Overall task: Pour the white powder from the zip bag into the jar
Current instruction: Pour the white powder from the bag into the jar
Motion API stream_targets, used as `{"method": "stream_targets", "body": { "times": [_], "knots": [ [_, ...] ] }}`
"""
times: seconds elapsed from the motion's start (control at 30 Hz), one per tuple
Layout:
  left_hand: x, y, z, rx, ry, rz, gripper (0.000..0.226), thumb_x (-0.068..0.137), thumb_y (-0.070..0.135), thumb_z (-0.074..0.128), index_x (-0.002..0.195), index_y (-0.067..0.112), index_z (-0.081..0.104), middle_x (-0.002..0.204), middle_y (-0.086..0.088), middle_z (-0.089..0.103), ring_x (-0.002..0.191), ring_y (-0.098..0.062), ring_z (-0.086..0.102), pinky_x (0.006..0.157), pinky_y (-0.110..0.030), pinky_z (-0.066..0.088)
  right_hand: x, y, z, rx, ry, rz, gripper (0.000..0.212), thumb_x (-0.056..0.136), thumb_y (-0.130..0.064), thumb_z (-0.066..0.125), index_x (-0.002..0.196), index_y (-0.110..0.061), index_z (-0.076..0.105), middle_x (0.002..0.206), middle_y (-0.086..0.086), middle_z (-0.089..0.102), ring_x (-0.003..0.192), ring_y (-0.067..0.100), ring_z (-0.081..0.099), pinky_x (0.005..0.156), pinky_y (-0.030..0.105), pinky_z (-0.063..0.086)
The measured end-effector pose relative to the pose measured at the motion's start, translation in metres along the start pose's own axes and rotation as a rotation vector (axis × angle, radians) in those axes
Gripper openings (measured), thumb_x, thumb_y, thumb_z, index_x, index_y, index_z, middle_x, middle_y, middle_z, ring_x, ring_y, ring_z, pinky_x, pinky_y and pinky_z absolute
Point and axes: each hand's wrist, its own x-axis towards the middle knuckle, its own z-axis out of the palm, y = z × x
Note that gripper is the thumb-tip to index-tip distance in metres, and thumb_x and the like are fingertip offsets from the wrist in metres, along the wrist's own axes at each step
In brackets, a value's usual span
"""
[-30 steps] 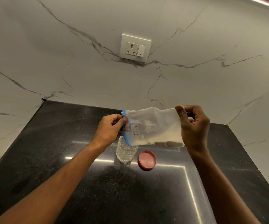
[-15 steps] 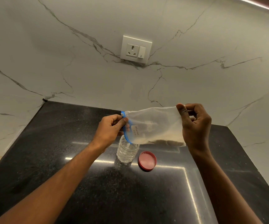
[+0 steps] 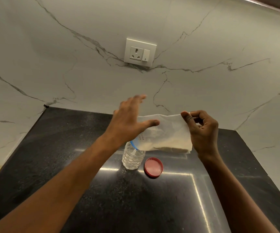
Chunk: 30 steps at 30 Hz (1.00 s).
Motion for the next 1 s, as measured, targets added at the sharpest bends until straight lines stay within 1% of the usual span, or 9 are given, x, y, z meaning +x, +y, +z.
{"method": "stream_targets", "body": {
  "times": [0.1,0.27,0.43,0.5,0.6,0.7,0.87,0.93,1.0],
  "knots": [
    [0.024,0.038,0.011,0.030,-0.142,0.136,0.065,0.091,0.061,0.070,0.146,0.029,0.056,0.139,0.006,0.067,0.132,-0.020,0.058,0.108,-0.055,0.038,0.002,0.001,-0.001,0.029,-0.048,-0.001,0.025,0.091,-0.028,0.078,0.093,-0.005,0.073,0.090,0.010,0.072,0.081,0.024,0.072,0.067,0.041,0.063],
    [0.043,0.056,0.030,-0.019,-0.274,0.134,0.015,0.100,0.034,0.070,0.104,0.024,0.080,0.100,0.007,0.079,0.101,-0.015,0.067,0.105,-0.056,0.037,0.002,0.005,-0.010,0.113,-0.104,0.044,0.020,0.085,-0.028,0.085,0.089,-0.010,0.077,0.087,0.007,0.077,0.080,0.026,0.075,0.070,0.044,0.065],
    [0.042,0.055,0.035,-0.099,-0.285,0.123,0.009,0.099,0.029,0.071,0.097,0.027,0.080,0.098,0.010,0.076,0.101,-0.013,0.063,0.104,-0.054,0.031,-0.014,0.025,-0.022,0.202,-0.189,0.247,0.059,0.063,-0.050,0.092,0.110,-0.031,0.061,0.110,-0.002,0.070,0.100,0.009,0.072,0.077,0.026,0.062],
    [0.042,0.055,0.036,-0.117,-0.288,0.116,0.009,0.098,0.033,0.073,0.098,0.028,0.080,0.099,0.011,0.076,0.102,-0.014,0.063,0.104,-0.053,0.030,-0.028,0.040,-0.020,0.206,-0.320,0.322,0.064,0.064,-0.052,0.089,0.119,-0.036,0.059,0.117,-0.005,0.071,0.108,0.010,0.071,0.083,0.028,0.062],
    [0.041,0.055,0.036,-0.097,-0.289,0.114,0.012,0.098,0.033,0.072,0.102,0.026,0.081,0.106,0.005,0.078,0.105,-0.016,0.063,0.106,-0.054,0.031,-0.046,0.059,-0.012,0.239,-0.356,0.370,0.046,0.085,-0.043,0.082,0.123,-0.025,0.063,0.118,0.003,0.072,0.111,0.026,0.070,0.090,0.041,0.061],
    [0.038,0.054,0.032,-0.075,-0.276,0.103,0.015,0.098,0.034,0.072,0.105,0.024,0.081,0.109,0.004,0.079,0.107,-0.015,0.064,0.108,-0.053,0.030,-0.050,0.063,-0.005,0.266,-0.240,0.334,0.024,0.094,-0.031,0.068,0.105,-0.009,0.068,0.099,0.011,0.072,0.095,0.037,0.070,0.078,0.043,0.061],
    [0.019,0.028,0.018,-0.197,0.028,0.068,0.040,0.087,0.048,0.081,0.120,0.026,0.075,0.121,0.009,0.075,0.112,-0.008,0.066,0.106,-0.044,0.046,-0.048,0.060,0.004,0.302,-0.187,0.317,0.019,0.095,-0.032,0.067,0.094,-0.013,0.070,0.089,0.005,0.071,0.081,0.020,0.069,0.066,0.030,0.060],
    [-0.001,0.005,0.014,-0.406,0.319,-0.069,0.040,0.086,0.046,0.082,0.120,0.030,0.070,0.121,0.011,0.070,0.109,0.000,0.063,0.096,-0.019,0.050,-0.048,0.061,0.004,0.319,-0.166,0.328,0.020,0.094,-0.033,0.068,0.094,-0.014,0.072,0.088,0.003,0.073,0.081,0.020,0.070,0.066,0.028,0.060],
    [-0.023,-0.020,0.018,-0.644,0.535,-0.324,0.027,0.093,0.039,0.077,0.117,0.031,0.066,0.114,0.009,0.069,0.102,0.002,0.064,0.083,-0.013,0.053,-0.048,0.062,0.003,0.324,-0.143,0.338,0.018,0.094,-0.034,0.067,0.094,-0.017,0.073,0.091,0.004,0.074,0.084,0.023,0.072,0.069,0.031,0.062]
  ]
}}
